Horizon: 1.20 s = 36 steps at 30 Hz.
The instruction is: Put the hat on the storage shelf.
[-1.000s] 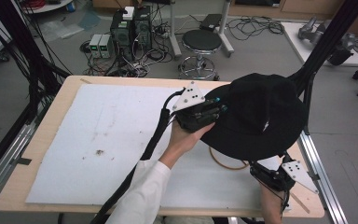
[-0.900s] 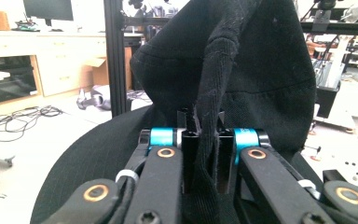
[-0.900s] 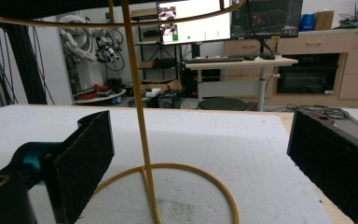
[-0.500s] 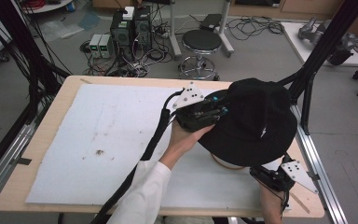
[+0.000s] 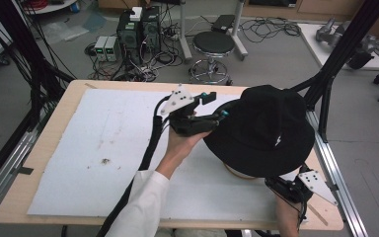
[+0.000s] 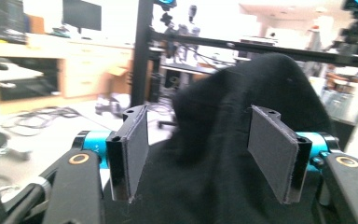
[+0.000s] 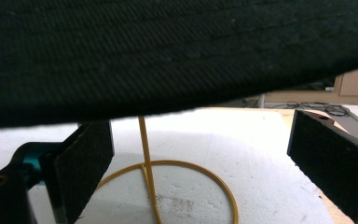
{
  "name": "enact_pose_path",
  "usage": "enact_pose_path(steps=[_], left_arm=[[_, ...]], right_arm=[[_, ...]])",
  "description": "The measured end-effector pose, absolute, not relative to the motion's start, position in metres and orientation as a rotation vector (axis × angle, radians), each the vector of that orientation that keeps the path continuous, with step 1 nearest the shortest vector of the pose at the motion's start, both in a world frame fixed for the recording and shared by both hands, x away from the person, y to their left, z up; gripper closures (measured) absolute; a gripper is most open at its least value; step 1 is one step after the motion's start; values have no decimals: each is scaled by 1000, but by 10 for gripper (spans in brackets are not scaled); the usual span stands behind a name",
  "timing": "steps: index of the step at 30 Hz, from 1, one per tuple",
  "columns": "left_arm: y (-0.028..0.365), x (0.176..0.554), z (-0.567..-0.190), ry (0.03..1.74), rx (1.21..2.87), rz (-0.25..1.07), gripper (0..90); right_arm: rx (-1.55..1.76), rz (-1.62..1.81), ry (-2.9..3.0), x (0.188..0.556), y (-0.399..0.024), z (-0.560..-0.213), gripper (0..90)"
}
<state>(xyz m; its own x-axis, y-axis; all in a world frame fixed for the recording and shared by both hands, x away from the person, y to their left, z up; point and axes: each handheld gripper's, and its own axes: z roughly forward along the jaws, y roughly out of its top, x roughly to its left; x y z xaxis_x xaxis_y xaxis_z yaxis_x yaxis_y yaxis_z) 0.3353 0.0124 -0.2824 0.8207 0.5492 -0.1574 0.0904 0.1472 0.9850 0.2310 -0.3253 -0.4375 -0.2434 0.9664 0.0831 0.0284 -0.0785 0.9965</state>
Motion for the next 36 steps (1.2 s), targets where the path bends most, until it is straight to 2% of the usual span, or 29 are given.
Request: enact_pose_path(steps=[7,16,36], left_arm=[[48,330,-277,620,1360,471,324],[82,323,-290,690,1325,582,316],[151,314,-314,809,1272,677,299]], right_arm=[[1159,1441,1373,231,-322,-438,62],[1158,1439,1378,231,-322,-438,62],[1157,1435,1381,232,-321,-438,62]])
